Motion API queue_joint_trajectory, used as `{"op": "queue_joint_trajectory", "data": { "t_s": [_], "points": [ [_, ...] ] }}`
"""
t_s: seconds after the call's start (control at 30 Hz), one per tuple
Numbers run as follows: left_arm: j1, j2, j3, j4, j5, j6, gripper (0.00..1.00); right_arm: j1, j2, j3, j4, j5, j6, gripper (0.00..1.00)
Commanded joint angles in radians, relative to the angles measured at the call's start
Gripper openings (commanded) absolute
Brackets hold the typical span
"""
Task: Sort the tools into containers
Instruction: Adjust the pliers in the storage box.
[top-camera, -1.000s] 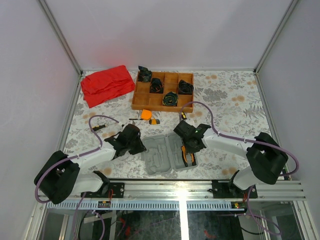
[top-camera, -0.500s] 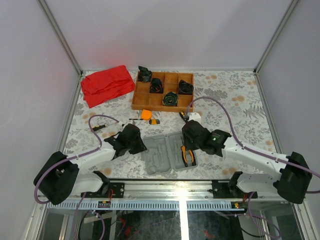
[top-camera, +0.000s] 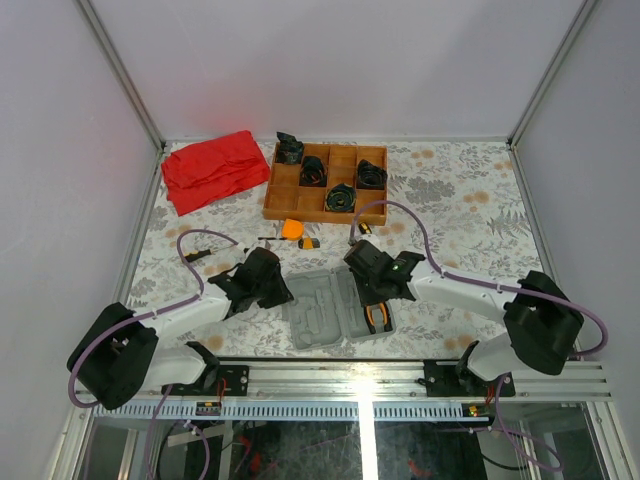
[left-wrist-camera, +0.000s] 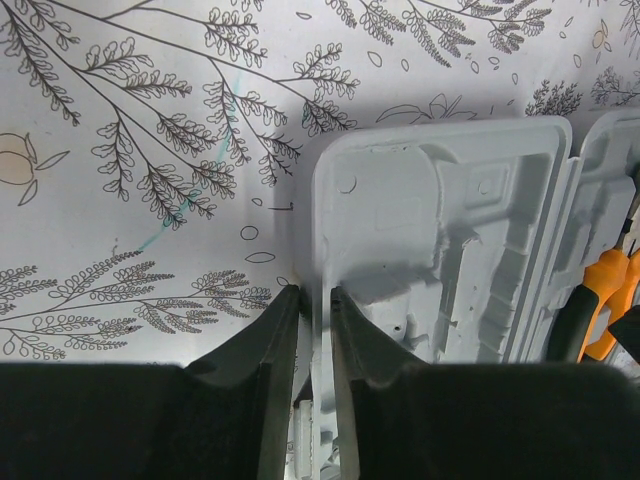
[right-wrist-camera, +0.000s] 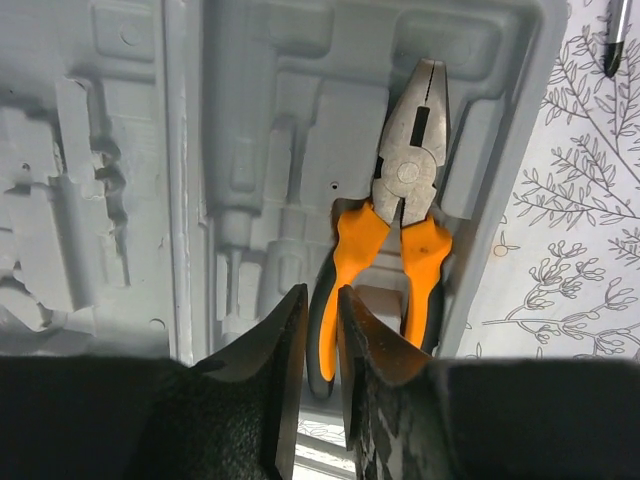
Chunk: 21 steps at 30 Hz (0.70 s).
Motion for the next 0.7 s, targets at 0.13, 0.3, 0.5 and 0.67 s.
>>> {"op": "queue_joint_trajectory", "data": {
  "t_s": [0.13, 0.3, 0.5, 0.67],
  "points": [
    [0.006, -0.021, -0.011, 0.021, 0.014, 0.009, 0.18, -0.006, 0.069, 0.006, -0.067, 0.011, 0.022, 0.18],
    [0.006, -0.021, -0.011, 0.027, 0.016, 0.007, 0.18, -0.005, 0.137, -0.006, -0.106, 0.025, 0.027, 0.11],
    [0.006, -0.018, -0.008, 0.036, 0.02, 0.017, 0.22, -0.006, 0.192, -0.029, -0.118, 0.02, 0.023, 0.06],
    [0.005, -0.005, -0.003, 0.091, 0.086, 0.055, 0.3, -0.017, 0.132, 0.034, -0.101, -0.031, -0.037, 0.1]
  ]
}}
